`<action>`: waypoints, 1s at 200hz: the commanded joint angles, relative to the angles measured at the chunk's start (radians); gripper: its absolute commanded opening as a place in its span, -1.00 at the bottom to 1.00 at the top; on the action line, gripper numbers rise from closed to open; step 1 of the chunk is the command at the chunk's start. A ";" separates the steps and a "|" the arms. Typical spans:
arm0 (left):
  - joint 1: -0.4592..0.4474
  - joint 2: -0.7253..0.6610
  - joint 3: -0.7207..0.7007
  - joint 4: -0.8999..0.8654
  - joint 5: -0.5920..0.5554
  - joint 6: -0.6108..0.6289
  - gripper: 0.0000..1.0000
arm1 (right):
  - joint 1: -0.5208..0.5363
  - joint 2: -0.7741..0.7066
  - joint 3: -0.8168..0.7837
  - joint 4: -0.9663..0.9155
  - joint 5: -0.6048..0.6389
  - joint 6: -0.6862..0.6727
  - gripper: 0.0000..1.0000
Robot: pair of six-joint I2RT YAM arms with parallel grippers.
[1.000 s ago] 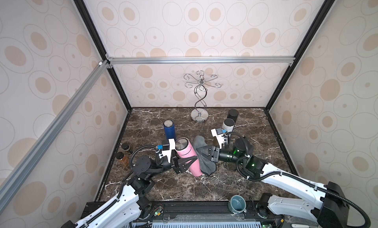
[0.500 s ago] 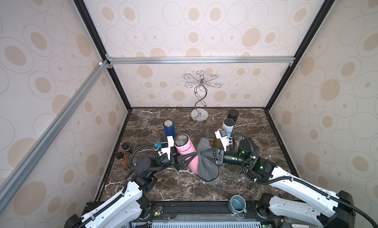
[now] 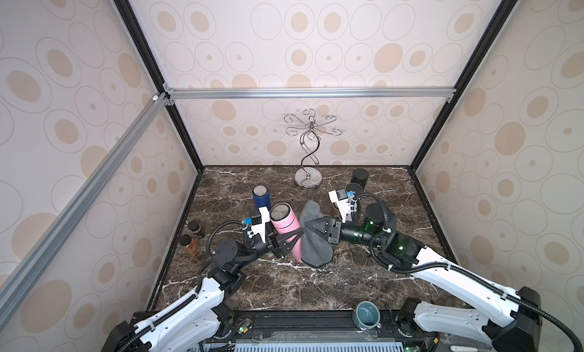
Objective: Wipe the surface of the thermos
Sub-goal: Wipe the dirt from the surface of the thermos.
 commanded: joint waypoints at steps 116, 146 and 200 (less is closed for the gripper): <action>0.000 0.024 0.027 -0.019 -0.138 0.118 -1.00 | 0.069 0.325 0.611 -0.252 0.014 -0.269 -1.00; -0.003 0.010 0.023 -0.011 -0.117 0.118 -1.00 | 0.076 0.448 0.694 -0.314 0.014 -0.275 -1.00; -0.002 -0.017 0.024 -0.022 -0.111 0.129 -1.00 | 0.134 0.556 0.746 -0.438 0.165 -0.348 -1.00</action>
